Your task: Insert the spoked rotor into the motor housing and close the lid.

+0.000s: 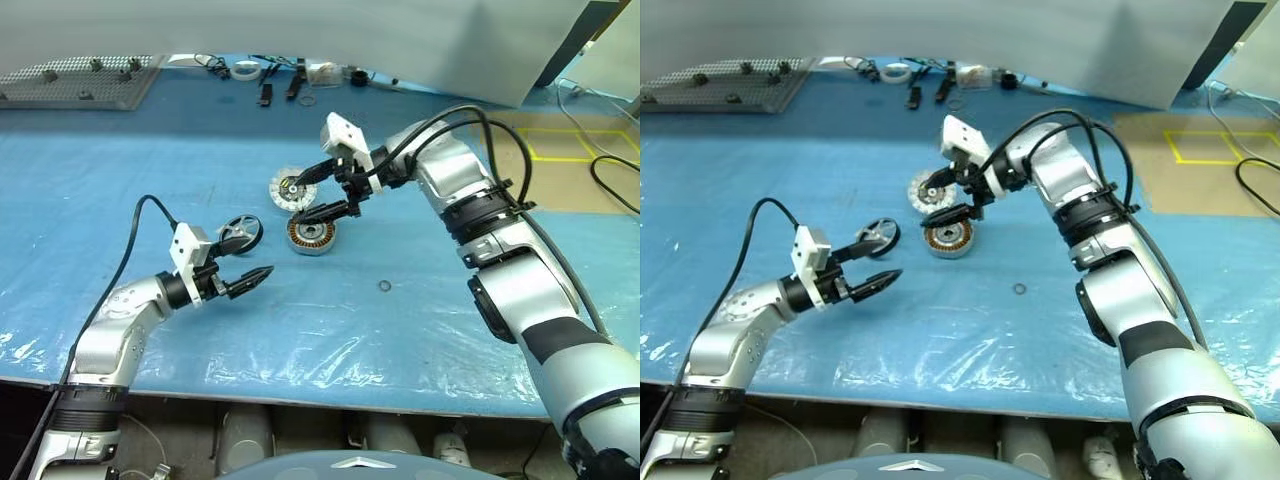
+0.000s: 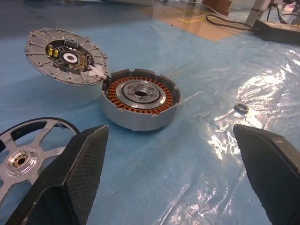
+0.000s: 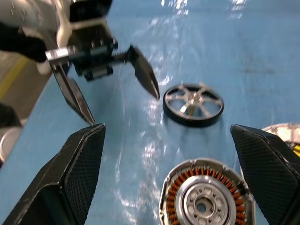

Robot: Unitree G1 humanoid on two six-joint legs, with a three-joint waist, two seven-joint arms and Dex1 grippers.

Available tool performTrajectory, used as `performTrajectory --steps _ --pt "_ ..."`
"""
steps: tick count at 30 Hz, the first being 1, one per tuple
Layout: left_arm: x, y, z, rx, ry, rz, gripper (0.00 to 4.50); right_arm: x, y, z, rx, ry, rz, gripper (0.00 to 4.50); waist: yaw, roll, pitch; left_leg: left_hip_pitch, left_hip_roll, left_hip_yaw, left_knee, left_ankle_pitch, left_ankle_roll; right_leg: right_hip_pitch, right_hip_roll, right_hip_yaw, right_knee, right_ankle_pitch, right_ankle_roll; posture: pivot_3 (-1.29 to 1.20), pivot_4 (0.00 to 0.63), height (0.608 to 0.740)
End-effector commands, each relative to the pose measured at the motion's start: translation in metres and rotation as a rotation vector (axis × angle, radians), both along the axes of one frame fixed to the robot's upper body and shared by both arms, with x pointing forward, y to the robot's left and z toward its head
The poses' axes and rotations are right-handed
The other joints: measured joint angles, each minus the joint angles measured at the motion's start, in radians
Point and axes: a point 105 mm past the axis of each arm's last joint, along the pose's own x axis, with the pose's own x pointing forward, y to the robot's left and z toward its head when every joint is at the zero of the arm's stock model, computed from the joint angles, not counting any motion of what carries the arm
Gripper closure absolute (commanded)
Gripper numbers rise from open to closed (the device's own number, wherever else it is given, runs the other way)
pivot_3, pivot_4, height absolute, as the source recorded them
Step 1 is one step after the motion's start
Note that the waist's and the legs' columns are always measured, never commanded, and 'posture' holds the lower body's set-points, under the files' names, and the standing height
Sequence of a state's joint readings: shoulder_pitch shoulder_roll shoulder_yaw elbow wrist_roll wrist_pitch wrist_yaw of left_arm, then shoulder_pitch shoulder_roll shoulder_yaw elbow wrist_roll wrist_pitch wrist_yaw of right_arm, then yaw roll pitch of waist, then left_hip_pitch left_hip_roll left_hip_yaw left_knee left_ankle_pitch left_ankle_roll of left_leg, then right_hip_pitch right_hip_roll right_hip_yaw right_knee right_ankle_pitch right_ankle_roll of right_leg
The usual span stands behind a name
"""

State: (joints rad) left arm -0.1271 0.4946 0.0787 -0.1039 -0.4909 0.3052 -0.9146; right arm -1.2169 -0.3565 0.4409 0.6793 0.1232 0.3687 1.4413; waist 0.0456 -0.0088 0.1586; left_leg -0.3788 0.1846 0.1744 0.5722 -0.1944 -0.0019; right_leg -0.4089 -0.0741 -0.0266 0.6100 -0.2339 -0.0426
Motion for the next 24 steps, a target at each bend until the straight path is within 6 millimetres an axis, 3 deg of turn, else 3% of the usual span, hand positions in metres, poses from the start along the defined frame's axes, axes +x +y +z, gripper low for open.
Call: performTrajectory --steps 1,6,14,24 --pt "-0.004 -0.005 0.010 -0.023 -0.038 0.005 0.00 0.000 0.006 -0.001 -0.094 -0.028 0.076 0.01 -0.002 0.000 0.000 -0.001 0.000 0.000 0.000 0.000 0.000 -0.001 0.000 0.000 0.000 0.000 0.000 0.00 0.150 0.740" --pt "-0.004 -0.005 0.009 -0.028 -0.044 0.024 0.00 0.012 -0.002 -0.033 -0.318 -0.096 0.067 0.01 -0.003 0.000 0.000 -0.008 0.002 0.000 0.006 0.000 0.000 -0.011 0.000 0.000 0.012 -0.002 -0.005 0.00 0.150 0.740" --pt "-0.008 -0.009 0.012 -0.032 -0.043 0.031 0.00 0.023 0.012 -0.047 -0.304 -0.119 0.002 0.01 -0.006 0.001 0.001 -0.007 0.004 0.000 0.008 0.000 0.000 -0.012 0.000 0.000 0.014 -0.002 -0.006 0.00 0.150 0.740" --pt "-0.014 -0.015 0.015 -0.031 -0.031 0.018 0.00 0.025 0.008 -0.049 -0.382 -0.111 -0.007 0.01 -0.005 0.004 0.002 -0.007 0.004 0.000 0.008 0.000 0.000 -0.012 0.000 0.000 0.014 -0.002 -0.006 0.00 0.150 0.740"
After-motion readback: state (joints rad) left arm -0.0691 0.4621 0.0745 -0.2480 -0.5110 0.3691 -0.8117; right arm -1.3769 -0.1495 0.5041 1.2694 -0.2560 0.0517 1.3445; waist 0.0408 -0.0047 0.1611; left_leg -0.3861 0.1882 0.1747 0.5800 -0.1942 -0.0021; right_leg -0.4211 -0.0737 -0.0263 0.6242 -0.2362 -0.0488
